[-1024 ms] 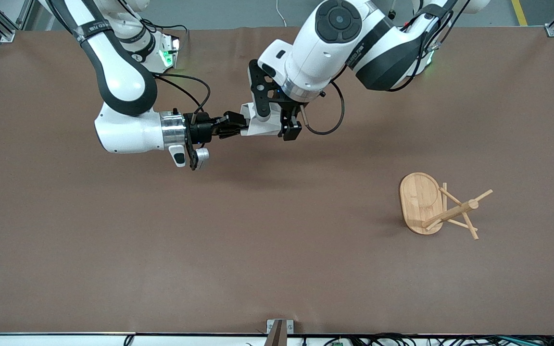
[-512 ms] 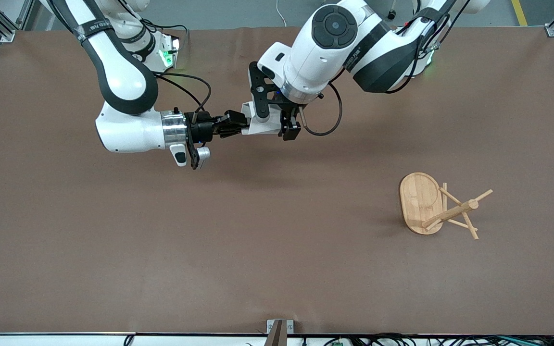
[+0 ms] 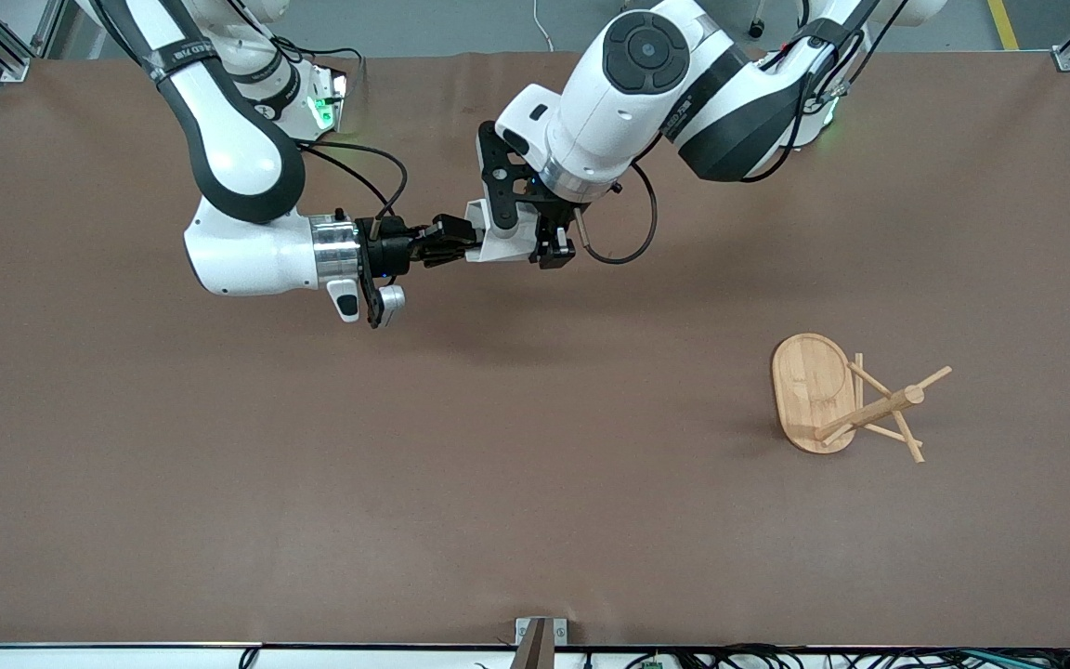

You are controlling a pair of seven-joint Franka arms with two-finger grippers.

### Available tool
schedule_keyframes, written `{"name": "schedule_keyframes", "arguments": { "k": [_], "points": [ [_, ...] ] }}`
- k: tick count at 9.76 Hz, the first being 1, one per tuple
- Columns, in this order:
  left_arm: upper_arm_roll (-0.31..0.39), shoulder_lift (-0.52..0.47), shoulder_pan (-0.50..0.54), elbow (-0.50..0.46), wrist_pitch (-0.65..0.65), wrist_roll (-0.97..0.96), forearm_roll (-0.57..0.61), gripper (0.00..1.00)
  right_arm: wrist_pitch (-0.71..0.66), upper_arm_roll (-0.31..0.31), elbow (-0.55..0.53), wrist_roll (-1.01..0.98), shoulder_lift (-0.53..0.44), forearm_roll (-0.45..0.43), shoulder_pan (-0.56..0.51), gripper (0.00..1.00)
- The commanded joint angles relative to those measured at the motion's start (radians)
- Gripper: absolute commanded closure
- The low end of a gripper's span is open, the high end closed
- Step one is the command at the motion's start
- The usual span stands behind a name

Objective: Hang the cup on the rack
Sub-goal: 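Grasp the cup rim with the left gripper beside the right gripper, then open the right gripper and withdraw it while the left gripper holds the cup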

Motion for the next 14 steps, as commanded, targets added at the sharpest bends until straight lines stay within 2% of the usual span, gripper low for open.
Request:
{"name": "schedule_keyframes", "arguments": {
  "k": [1,2,3,4,7,9,11,13,14],
  "points": [
    [-0.01,-0.007,0.01,-0.053,0.026,0.008,-0.016,0.79,0.0,0.015,-0.022,-0.016,-0.031,0.034,-0.015,0.99],
    [-0.01,-0.007,0.012,-0.053,0.026,0.007,-0.018,0.8,0.0,0.015,-0.022,-0.014,-0.031,0.034,-0.015,0.99],
    [-0.008,-0.008,0.012,-0.051,0.026,0.005,-0.018,0.8,-0.008,0.015,-0.017,0.002,-0.028,0.034,-0.016,0.89],
    [-0.006,-0.008,0.012,-0.049,0.023,0.005,-0.016,0.79,-0.015,0.015,-0.017,0.013,-0.031,0.032,-0.018,0.01],
    [-0.006,-0.008,0.026,-0.051,0.017,0.007,-0.015,0.79,-0.017,0.013,-0.016,0.012,-0.04,0.032,-0.022,0.0],
    [0.0,-0.005,0.027,-0.053,0.017,0.007,-0.007,0.79,-0.081,0.0,-0.014,0.012,-0.06,0.023,-0.045,0.0],
    [0.001,-0.005,0.056,-0.056,0.008,-0.022,-0.002,0.79,-0.103,-0.052,-0.02,0.057,-0.115,-0.001,-0.053,0.0],
    [0.003,-0.005,0.091,-0.054,-0.014,-0.062,-0.001,0.79,-0.147,-0.164,-0.013,0.215,-0.167,-0.189,-0.053,0.0],
    [0.01,-0.005,0.096,-0.054,-0.015,-0.079,-0.001,0.79,-0.181,-0.237,-0.007,0.283,-0.198,-0.313,-0.051,0.0]
  ]
}}
